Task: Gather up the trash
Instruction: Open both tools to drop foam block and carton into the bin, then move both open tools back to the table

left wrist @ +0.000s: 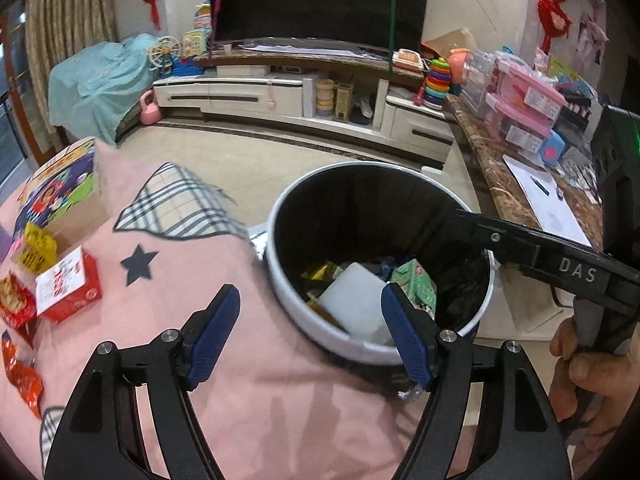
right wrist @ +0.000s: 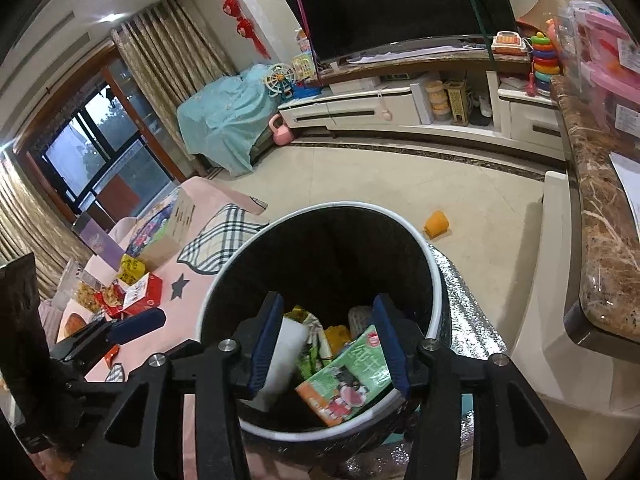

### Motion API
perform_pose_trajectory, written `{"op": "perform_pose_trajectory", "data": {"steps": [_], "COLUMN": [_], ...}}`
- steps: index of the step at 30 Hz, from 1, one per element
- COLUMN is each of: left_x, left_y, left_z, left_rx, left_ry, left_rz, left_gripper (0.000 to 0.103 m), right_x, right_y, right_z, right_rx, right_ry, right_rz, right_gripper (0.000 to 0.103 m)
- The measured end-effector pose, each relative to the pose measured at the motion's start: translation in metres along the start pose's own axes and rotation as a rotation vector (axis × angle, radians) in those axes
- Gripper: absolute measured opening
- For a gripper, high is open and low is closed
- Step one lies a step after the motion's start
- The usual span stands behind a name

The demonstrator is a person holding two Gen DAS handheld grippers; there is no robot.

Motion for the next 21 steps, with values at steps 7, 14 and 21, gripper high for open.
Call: {"op": "perform_pose_trajectory", "data": {"steps": [7,14,21], "left_x": [-0.027,-0.056,-0.089], "left_y": [0.025,0.051,0.085], "left_z": [0.016,0.034,0.051], "left_rx": [0.022,0.039,0.064], "left_ry": [-0.009,-0.023,-0.033], "left_rz": [0.085,0.165,0.275], "left_gripper": [0.075,0.075,0.075], "right_x": [-0.013,-0.03,-0.045], "right_y": [0.015,0.037,0.063], "right_z": [0.01,0.016,0.025], "right_rx": [0.033,0.062,0.098], "right_ry": [-0.024,-0.027,-0.031], "right_rz": [0.0,0.011,0.035], "right_gripper": [0.071,0.082,0.085]}}
Point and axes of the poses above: each gripper's, at about its wrist camera, not at the fingertips, and z roughly against the way its jaws point, y to its left, x to its top, the point moved 4 cm from there along -z, roughly the way its jaws point, and after that the axes turned 3 degrees about -z, right-handed, at the moved point
